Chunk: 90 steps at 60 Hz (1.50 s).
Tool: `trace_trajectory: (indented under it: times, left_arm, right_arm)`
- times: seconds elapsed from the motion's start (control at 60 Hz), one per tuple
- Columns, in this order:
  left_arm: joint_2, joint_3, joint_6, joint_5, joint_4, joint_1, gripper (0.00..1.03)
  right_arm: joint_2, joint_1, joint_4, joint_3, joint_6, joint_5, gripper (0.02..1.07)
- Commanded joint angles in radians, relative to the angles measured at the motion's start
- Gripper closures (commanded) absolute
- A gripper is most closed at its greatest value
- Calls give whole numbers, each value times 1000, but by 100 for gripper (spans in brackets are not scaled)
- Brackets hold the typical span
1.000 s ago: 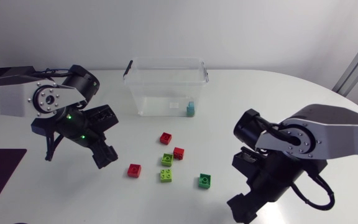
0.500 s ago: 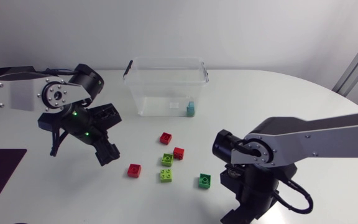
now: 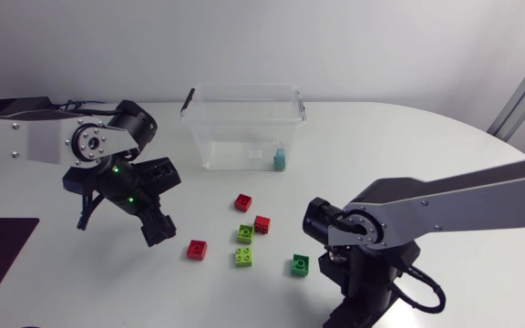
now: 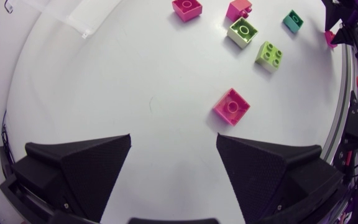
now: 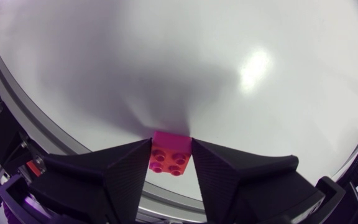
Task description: Place the duplo bricks in the container
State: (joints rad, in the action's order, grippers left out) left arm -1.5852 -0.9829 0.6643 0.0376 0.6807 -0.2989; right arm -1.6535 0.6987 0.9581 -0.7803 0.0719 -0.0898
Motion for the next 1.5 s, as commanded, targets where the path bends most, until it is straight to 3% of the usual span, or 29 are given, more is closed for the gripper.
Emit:
trace_trajectory:
  times: [0.0, 0.217, 0.55, 0.833, 1.2, 1.3, 1.417, 1.483]
  left_arm:
    - [-27, -28, 34, 4, 10, -3, 7]
    - [-21, -2, 80, 4, 13, -23, 8]
    - [42, 121, 247, 61, -29, -132, 7]
    - [-64, 122, 353, 81, -147, -140, 11]
    - [-150, 107, 440, 134, -184, -146, 16]
    - [-162, 113, 445, 140, -201, -155, 30]
    - [-171, 113, 471, 176, -199, -158, 68]
    - [-176, 116, 471, 182, -199, -160, 69]
  right_arm:
    - [-31, 2, -5, -7, 17, 7, 71]
    - [15, -44, -2, -33, 17, 15, 85]
    - [162, -159, 50, -183, -9, 25, 85]
    - [242, -174, 73, -392, -18, 28, 85]
    - [187, -220, 1, -602, -21, 2, 85]
    - [153, -246, -38, -649, -21, -10, 85]
    - [106, -266, -101, -689, -21, -10, 85]
    - [81, -275, -140, -708, -21, -10, 85]
